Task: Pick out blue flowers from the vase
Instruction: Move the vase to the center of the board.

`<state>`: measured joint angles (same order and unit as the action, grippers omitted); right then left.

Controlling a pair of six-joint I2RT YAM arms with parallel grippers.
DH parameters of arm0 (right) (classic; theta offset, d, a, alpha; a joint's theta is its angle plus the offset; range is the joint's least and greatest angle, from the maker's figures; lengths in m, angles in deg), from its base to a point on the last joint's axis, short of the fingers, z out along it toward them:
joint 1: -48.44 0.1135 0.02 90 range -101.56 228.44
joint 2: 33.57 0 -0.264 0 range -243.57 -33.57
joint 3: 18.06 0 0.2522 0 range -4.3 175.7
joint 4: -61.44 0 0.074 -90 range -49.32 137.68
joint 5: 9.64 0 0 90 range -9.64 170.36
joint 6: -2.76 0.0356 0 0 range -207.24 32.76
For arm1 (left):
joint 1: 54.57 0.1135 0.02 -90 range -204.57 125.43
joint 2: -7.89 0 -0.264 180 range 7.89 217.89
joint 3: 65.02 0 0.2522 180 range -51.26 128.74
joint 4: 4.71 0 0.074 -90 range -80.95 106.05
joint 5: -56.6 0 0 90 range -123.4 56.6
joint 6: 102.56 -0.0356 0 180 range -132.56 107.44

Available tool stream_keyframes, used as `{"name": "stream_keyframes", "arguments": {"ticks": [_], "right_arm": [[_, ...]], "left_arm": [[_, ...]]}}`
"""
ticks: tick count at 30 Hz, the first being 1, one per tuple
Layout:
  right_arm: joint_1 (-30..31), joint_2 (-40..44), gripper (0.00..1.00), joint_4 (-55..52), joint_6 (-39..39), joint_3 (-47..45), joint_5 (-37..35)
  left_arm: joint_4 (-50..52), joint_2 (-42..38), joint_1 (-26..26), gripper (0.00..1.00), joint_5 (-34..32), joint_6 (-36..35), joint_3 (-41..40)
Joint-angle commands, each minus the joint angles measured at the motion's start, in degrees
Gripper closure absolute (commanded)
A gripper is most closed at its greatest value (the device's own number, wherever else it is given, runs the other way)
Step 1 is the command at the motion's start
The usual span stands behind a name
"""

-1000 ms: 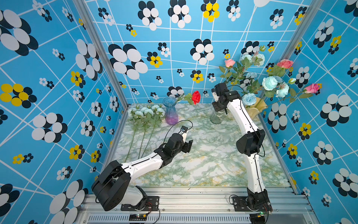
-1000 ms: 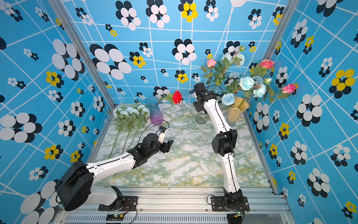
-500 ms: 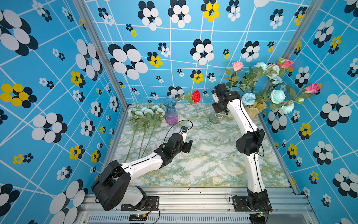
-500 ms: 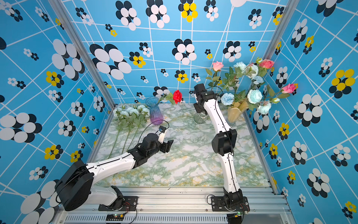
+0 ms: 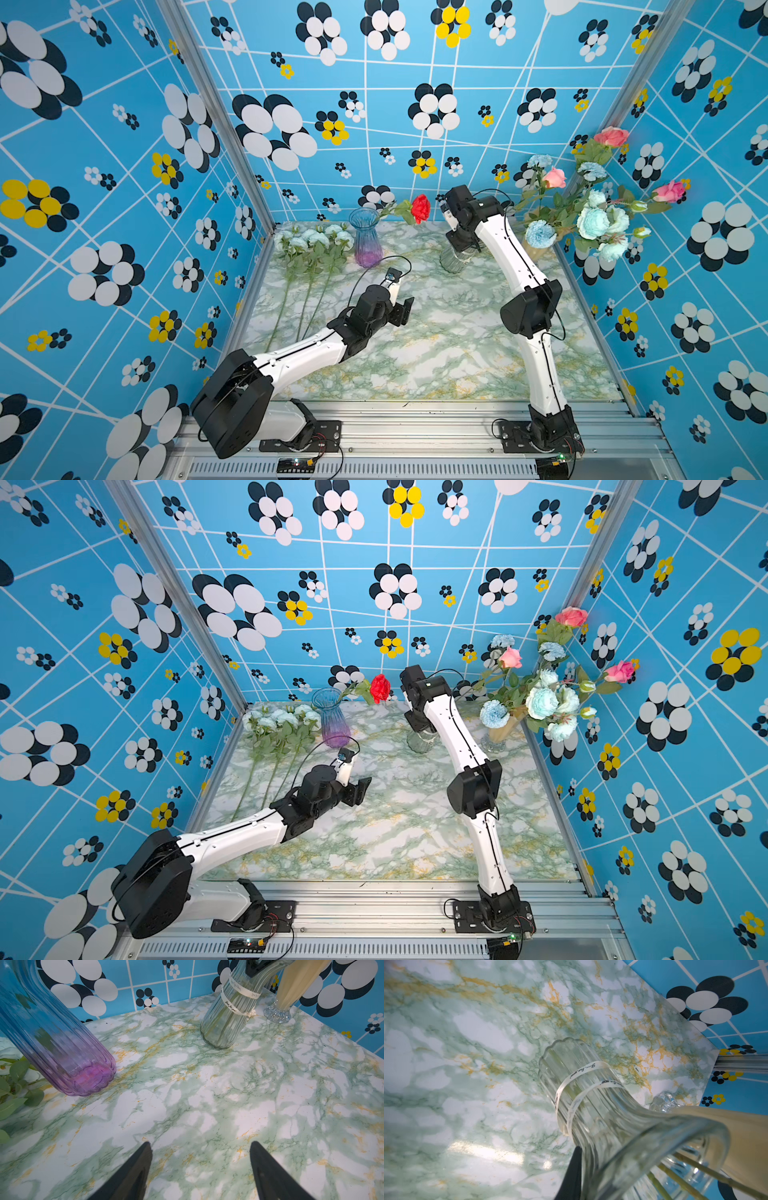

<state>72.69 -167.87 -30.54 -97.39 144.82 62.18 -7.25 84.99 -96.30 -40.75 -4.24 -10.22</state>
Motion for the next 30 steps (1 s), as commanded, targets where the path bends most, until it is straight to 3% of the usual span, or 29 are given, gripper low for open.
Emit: {"name": "stream_keyframes", "arguments": {"ticks": [1,14,21,30], "right_arm": [[2.94,5.28,1.0,-6.94,-0.74,0.34,-1.95],[15.88,9.31,1.0,-15.52,5.04,-3.47,-7.52],[23.93,9.28,1.0,-16.17,10.13,-3.84,-12.13],[30.8,6.22,1.0,-18.91,14.71,-3.4,-12.68]], "left_arm": [[0.25,-1.23,-0.4,0.23,-0.91,-0.05,-0.3],[-0.85,-4.15,0.12,0.23,-1.0,0.98,-1.99],[-1.79,-4.79,0.25,0.23,-1.17,1.26,-2.78],[-2.95,-5.12,0.58,0.23,-1.35,1.6,-3.68]]}}
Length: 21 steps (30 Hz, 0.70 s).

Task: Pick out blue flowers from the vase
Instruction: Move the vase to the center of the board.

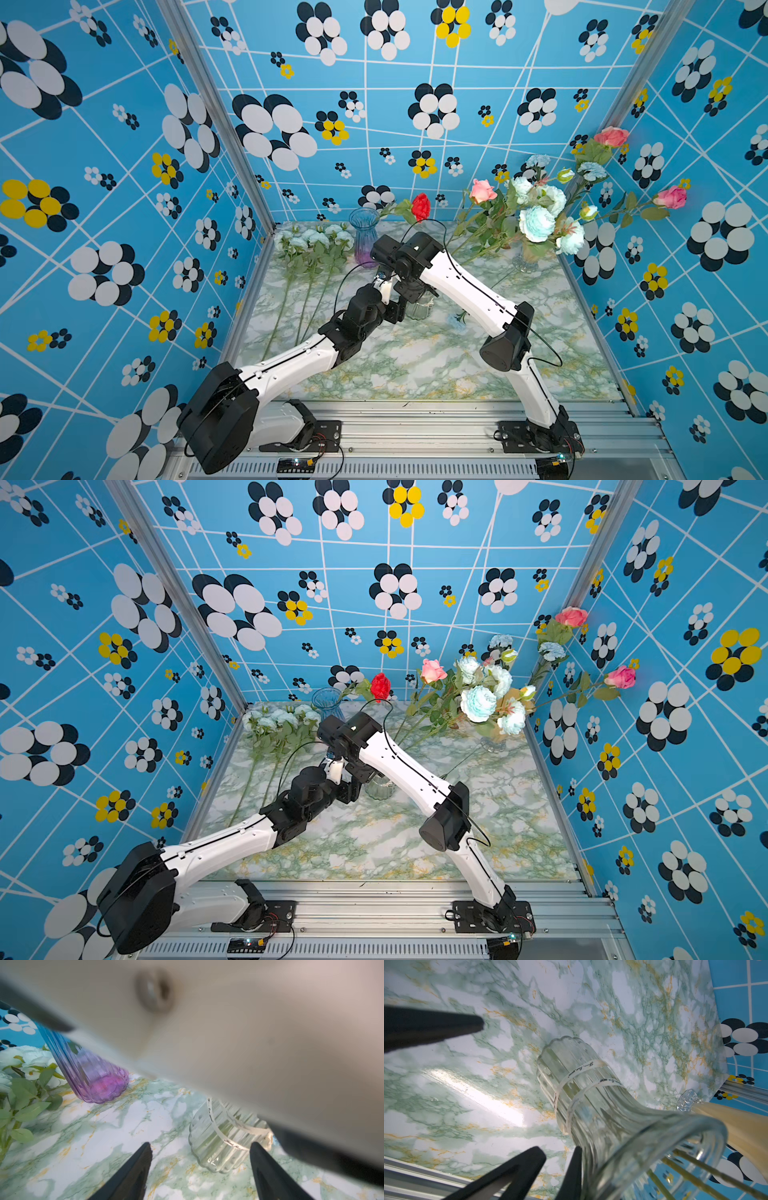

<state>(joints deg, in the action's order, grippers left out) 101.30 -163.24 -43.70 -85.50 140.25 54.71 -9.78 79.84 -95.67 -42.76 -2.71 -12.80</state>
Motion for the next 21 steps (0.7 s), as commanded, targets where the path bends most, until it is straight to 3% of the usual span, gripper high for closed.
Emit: {"name": "stream_keyframes", "arguments": {"ticks": [1,10,17,18,21], "right_arm": [[2.4,1.32,1.0,-6.18,3.16,1.1,-5.04],[3.21,0.07,1.0,-7.28,3.6,0.42,-4.65],[3.38,0.28,1.0,-7.31,3.62,0.9,-5.73],[3.47,-0.1,0.99,-6.95,3.44,1.23,-5.73],[3.81,-1.83,0.82,-6.71,3.04,2.51,-5.58]], "left_arm": [[-0.51,-0.03,-0.05,0.23,0.67,0.16,-1.11],[-1.76,-1.0,0.23,0.23,1.11,0.93,-2.18],[-6.05,-6.62,1.34,0.24,-0.57,2.23,-6.9],[-6.45,-7.17,1.83,0.24,-0.5,2.68,-7.31],[-6.73,-7.88,3.28,0.25,0.46,4.13,-8.03]]}}
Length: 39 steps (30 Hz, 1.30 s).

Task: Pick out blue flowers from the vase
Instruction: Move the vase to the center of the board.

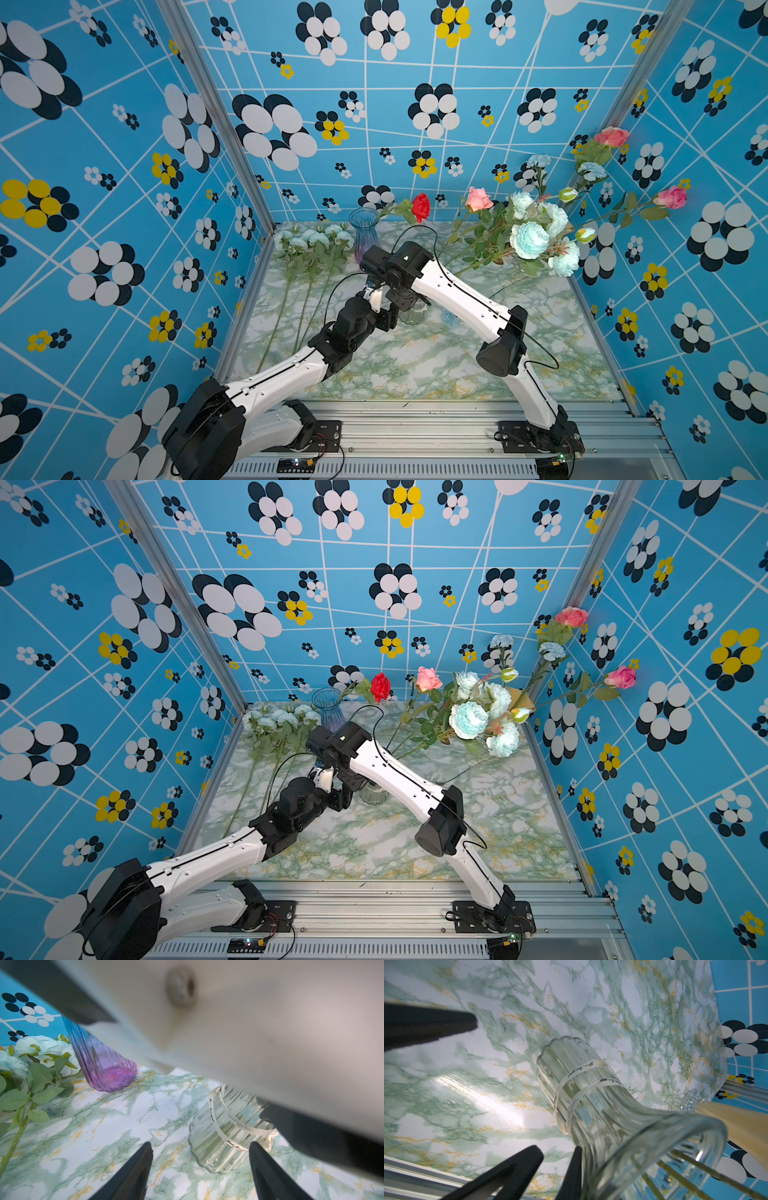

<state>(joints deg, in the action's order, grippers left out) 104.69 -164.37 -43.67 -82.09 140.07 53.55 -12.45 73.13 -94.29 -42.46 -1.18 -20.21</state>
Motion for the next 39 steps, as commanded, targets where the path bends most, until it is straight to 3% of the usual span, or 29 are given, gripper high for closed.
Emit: {"name": "stream_keyframes", "arguments": {"ticks": [1,9,16,22,28,39], "right_arm": [[0.59,-1.06,0.77,-6.73,-0.38,3.08,-4.39],[1.14,-1.27,0.48,-4.67,0.21,3.75,-4.96],[2.56,2.03,0.41,0.84,-0.08,3.73,-8.03],[6.35,11.16,0.41,10.54,-4.48,-0.75,-8.01],[8.87,24.67,0.41,22.82,-4.69,-17.5,-4.8],[10.46,54.1,0.41,39.85,3.98,-62.81,1.43]], "left_arm": [[-4.4,-1.26,2.3,0.25,0.42,2.93,-0.92],[-5.75,-1.71,5.92,0.24,3.57,6.84,-2.4],[-5.66,-2.13,6.59,0.24,4.39,7.36,-2.49],[-5.66,-2.57,6.65,0.25,4.43,7.41,-2.57],[-5.4,-3.14,6.63,0.25,4.55,7.21,-2.61],[-4.96,-4.99,6.57,0.25,4.93,7.34,-2.89]]}}
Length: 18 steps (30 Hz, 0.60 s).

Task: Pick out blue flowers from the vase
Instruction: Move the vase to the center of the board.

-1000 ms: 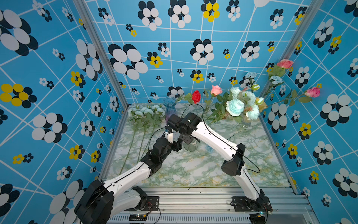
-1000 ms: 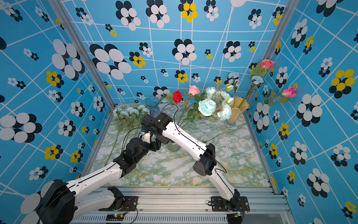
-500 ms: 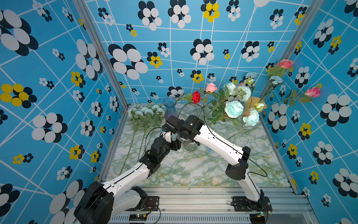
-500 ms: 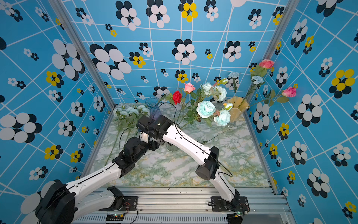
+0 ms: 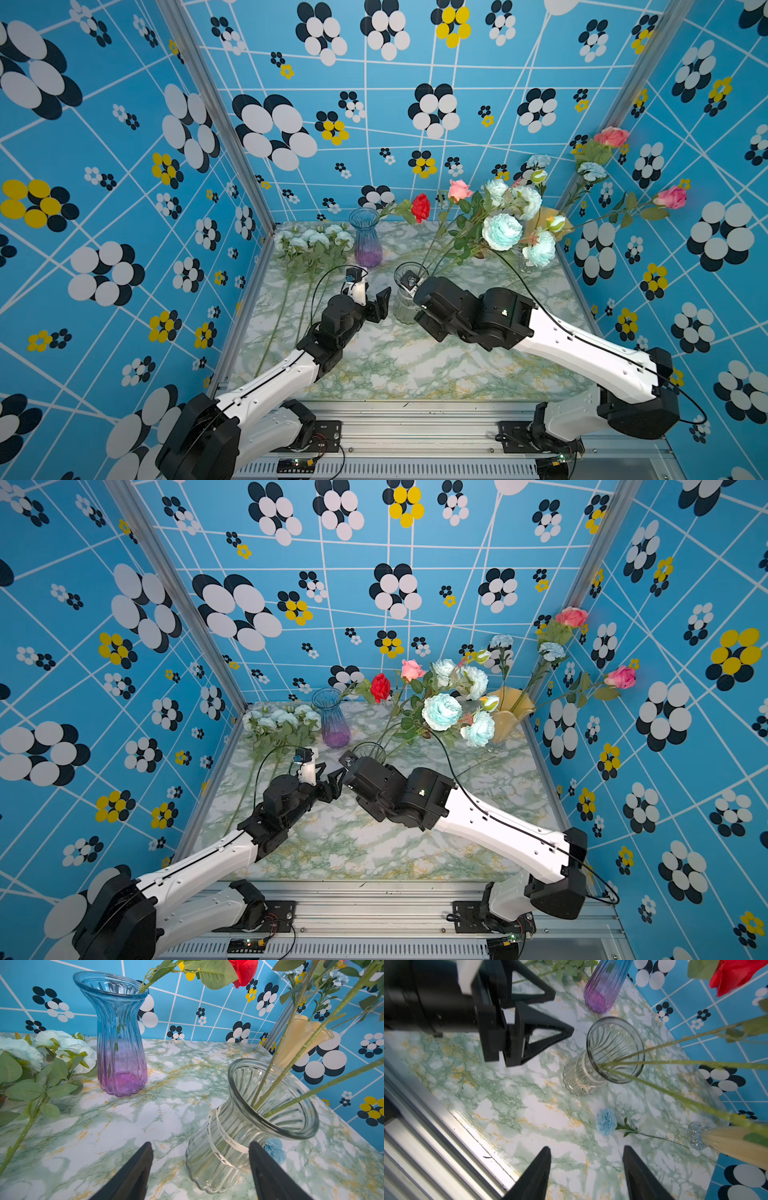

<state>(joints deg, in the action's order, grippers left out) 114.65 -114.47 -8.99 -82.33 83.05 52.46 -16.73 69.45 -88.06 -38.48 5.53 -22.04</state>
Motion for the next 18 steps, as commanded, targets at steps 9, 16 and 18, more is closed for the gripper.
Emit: {"name": "stream_keyframes", "arguments": {"ticks": [9,16,18], "right_arm": [[-1.07,15.45,0.42,11.79,17.37,-28.56,-2.51],[-18.41,23.13,0.4,19.96,22.52,-42.79,9.97],[-23.95,24.57,0.39,21.78,22.5,-45.17,12.5]], "left_arm": [[-0.67,-0.16,0.27,0.25,0.55,-0.04,-0.92],[-1.2,1.79,0.3,0.25,0.71,-0.16,-0.73],[-1.33,1.77,0.27,0.25,0.77,-0.16,-0.65]]}}
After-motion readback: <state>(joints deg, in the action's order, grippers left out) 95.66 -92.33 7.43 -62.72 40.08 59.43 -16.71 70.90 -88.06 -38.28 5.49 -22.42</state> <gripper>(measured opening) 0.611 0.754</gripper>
